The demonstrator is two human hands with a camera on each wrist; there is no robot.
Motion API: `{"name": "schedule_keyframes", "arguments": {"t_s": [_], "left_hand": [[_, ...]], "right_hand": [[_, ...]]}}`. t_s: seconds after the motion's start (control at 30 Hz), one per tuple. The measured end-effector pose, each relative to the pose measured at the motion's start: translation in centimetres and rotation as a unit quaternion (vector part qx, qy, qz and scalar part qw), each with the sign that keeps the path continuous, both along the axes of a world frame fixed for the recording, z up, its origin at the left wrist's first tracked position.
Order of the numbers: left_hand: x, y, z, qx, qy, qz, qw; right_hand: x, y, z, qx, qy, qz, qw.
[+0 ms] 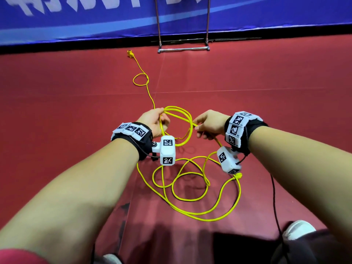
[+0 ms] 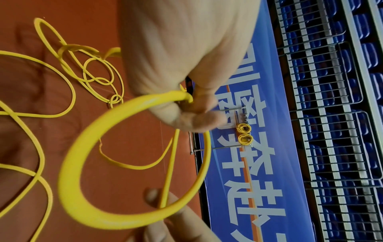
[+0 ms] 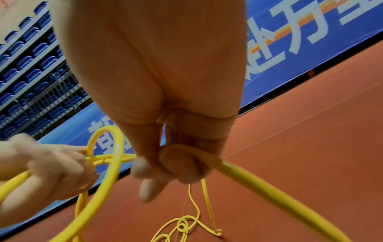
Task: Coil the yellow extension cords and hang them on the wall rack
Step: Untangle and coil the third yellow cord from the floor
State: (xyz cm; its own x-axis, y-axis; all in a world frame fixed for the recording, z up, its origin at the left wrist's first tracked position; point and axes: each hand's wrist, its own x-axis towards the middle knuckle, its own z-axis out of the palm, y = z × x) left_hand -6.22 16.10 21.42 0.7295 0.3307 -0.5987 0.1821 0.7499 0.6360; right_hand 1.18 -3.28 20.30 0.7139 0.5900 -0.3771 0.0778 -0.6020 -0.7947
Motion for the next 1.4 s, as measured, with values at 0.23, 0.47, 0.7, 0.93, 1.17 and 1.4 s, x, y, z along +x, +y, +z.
{"name": "schedule_keyframes", "arguments": {"t_s": [0.23, 0.47, 0.7, 0.93, 1.17, 1.4], "left_hand": [[-0.6, -0.6, 1.7, -0.067, -0.13, 0.007, 0.989], [0.2, -1.8, 3.0, -0.114, -0.17, 0.053, 0.977], [-0.2, -1.2, 2.8, -0.019, -0.055, 0.027, 0.998], [-0.4, 0.0, 1.1, 0.08, 0.03, 0.062, 0.994], [0.0, 0.2, 1.1, 0.044, -0.071, 0.083, 0.993], [0.7, 0.6, 0.1, 0.071, -0.069, 0.07, 0.993]], "right_hand": [[-1.2, 1.0, 0.5, -0.019, -0.025, 0.067, 0.997], [-0.6, 0.9, -0.3, -0.022, -0.179, 0.077, 0.981], [-2.3, 1.2, 2.2, 0.039, -0.119, 0.01, 0.992], [-2.1, 2.0, 4.5, 0.138, 0.216, 0.019, 0.966], [-1.1, 1.2, 5.6, 0.209, 0.383, -0.005, 0.9], [-0.3, 0.9, 4.2, 0.213, 0.388, -0.125, 0.888]]}}
